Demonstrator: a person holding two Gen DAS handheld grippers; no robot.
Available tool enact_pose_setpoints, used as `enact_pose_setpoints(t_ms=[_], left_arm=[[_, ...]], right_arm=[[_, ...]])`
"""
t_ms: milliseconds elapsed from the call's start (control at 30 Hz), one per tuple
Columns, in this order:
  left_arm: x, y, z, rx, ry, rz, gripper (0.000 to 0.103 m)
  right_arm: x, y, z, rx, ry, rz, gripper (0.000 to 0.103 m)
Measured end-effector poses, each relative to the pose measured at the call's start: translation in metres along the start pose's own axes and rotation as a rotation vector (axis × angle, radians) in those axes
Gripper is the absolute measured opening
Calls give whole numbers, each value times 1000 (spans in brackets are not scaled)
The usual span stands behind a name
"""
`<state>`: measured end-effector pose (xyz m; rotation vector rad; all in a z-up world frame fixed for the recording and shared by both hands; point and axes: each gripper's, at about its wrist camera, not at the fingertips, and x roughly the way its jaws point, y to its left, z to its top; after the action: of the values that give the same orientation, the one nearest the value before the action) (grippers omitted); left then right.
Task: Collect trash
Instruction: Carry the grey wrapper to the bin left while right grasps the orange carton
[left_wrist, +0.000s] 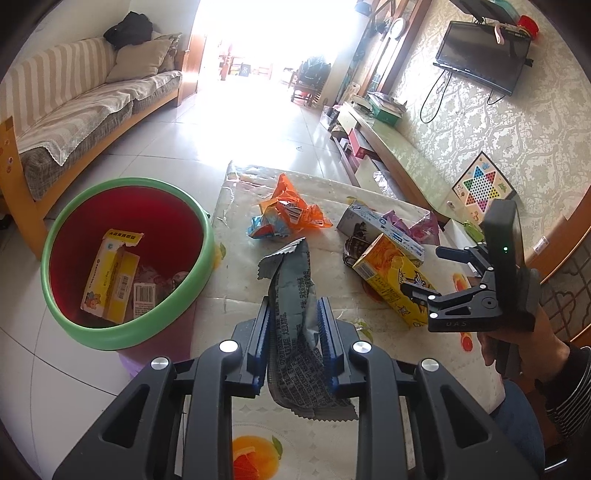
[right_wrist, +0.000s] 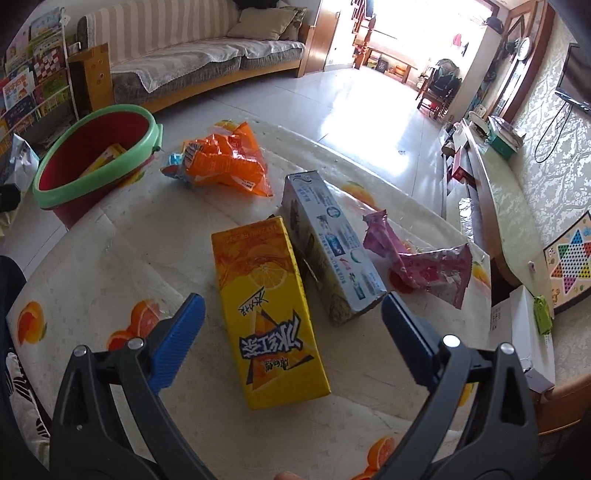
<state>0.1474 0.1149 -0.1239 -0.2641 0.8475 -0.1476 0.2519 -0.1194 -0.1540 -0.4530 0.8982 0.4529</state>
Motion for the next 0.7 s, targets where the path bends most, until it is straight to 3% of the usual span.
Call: enact_pose_setpoints(t_ms=[100, 267, 433, 700], left_arm=[[1, 1, -2, -1, 7, 5, 22], [0, 5, -3, -12, 9, 8, 22], [-2, 6, -2, -11, 3, 5, 22], [-8, 7, 0, -10, -7, 8, 22]], right_arm=[[13, 8, 1, -48, 31, 8, 94], [29, 22, 0, -122, 86, 6, 82], [42, 28, -5, -153, 152, -11, 58], [14, 22, -4, -71, 103, 0, 58]])
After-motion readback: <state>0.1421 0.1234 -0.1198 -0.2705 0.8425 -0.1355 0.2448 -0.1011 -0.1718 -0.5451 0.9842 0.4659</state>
